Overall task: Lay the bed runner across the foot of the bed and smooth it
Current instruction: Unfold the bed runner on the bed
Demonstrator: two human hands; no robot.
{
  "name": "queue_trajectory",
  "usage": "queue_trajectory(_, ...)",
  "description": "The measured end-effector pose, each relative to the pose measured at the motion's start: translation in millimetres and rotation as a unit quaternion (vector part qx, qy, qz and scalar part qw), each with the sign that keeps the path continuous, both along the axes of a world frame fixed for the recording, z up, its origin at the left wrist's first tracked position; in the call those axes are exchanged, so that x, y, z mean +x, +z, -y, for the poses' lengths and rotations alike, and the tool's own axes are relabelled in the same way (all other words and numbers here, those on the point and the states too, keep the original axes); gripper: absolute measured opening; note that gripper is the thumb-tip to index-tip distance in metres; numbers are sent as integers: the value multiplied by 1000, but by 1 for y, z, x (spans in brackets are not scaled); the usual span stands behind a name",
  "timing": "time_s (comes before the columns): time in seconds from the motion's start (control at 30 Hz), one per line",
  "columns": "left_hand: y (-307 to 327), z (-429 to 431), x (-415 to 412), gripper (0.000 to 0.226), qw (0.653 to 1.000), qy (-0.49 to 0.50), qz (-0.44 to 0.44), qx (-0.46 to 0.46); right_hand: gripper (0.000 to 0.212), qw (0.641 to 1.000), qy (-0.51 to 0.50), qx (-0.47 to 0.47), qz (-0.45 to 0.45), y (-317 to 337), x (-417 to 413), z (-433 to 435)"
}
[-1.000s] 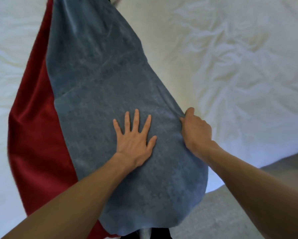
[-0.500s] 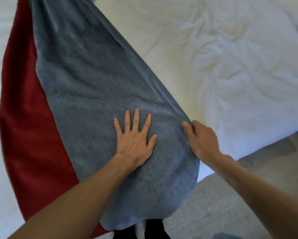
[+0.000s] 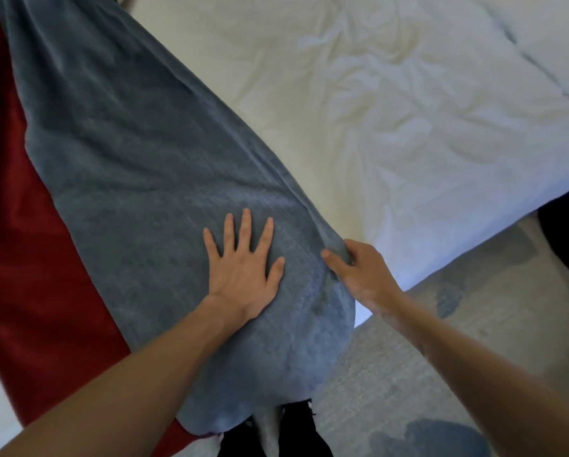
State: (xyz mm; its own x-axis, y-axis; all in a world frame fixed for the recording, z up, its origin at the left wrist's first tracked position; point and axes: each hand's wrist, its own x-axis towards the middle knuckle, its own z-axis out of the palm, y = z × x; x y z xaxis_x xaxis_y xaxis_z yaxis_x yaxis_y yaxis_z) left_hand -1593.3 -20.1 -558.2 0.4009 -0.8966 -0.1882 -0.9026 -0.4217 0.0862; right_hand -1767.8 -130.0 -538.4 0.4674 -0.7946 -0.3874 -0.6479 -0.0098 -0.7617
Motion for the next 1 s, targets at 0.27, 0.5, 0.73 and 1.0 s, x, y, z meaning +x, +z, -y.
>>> queue_trajectory(0.27,-5,-9,-54,71,1000,-14,2,-12,22,978,-39,136,151,2,-18,-10)
queue_trajectory(0.5,-6,-7,-81,70,999,51,2,2,22,996,83,-19,42,22,-58,2)
queue_trajectory(0.73,5,-5,-108,68,991,124,-42,11,8,953,279,-113,15,68,-66,2)
queue_trajectory(1.0,16,-11,-117,65,991,119,-51,22,16,928,263,-262,-26,66,-72,-20)
